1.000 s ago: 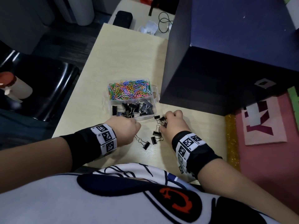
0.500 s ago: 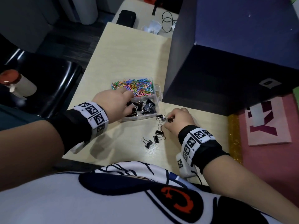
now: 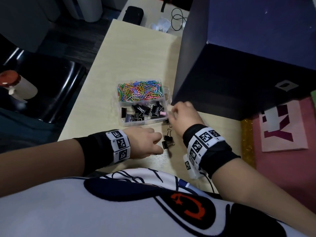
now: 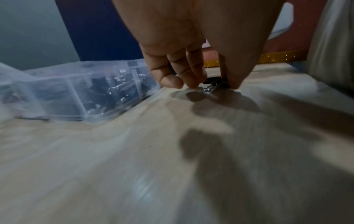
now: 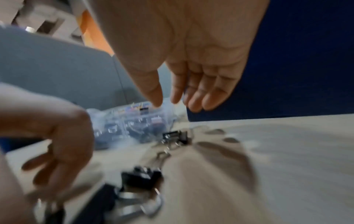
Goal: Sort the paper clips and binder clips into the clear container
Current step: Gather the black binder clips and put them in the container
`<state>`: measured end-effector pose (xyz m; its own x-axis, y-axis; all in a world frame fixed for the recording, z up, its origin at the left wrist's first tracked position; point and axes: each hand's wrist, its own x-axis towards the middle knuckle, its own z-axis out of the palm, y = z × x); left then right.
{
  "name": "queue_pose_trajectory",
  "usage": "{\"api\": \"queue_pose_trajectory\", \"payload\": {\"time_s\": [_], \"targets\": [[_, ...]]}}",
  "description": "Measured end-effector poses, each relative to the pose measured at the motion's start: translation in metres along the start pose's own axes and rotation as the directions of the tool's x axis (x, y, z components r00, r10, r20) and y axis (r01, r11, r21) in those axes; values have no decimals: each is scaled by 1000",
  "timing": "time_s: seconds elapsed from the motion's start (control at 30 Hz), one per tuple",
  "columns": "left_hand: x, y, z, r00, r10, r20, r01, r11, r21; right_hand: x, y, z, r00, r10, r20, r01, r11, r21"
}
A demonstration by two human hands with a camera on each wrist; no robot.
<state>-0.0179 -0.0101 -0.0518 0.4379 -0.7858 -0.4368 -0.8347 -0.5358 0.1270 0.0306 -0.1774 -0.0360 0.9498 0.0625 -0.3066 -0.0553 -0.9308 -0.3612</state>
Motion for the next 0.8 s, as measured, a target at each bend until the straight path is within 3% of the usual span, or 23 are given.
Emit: {"api": "queue_pose_trajectory", "payload": {"time_s": [0.07, 0.17, 0.37, 0.6, 0.7, 0.8], "targets": [[2, -3, 4, 1000, -2, 26, 1, 1000, 24, -3, 6, 8, 990, 42, 134, -32, 997, -76], [3, -7, 6, 995, -63, 80, 61, 998, 22, -9, 10, 19, 981, 7, 192, 11, 996, -90], [4, -6, 6, 980, -154, 128, 158, 987, -21, -13, 10, 26, 985, -37, 167, 51, 995, -81], [5, -11, -4, 975, -209, 81, 214, 975, -63, -6, 16, 14, 991, 77, 113, -79, 997, 18], [-1, -18, -8, 965, -253, -68, 239, 958, -160, -1, 14, 3, 992, 108, 72, -112, 992, 50], [-11, -30, -14, 897, -270, -350, 186, 949, -255, -1, 3, -11, 997, 54, -52, -45, 988, 148]]}}
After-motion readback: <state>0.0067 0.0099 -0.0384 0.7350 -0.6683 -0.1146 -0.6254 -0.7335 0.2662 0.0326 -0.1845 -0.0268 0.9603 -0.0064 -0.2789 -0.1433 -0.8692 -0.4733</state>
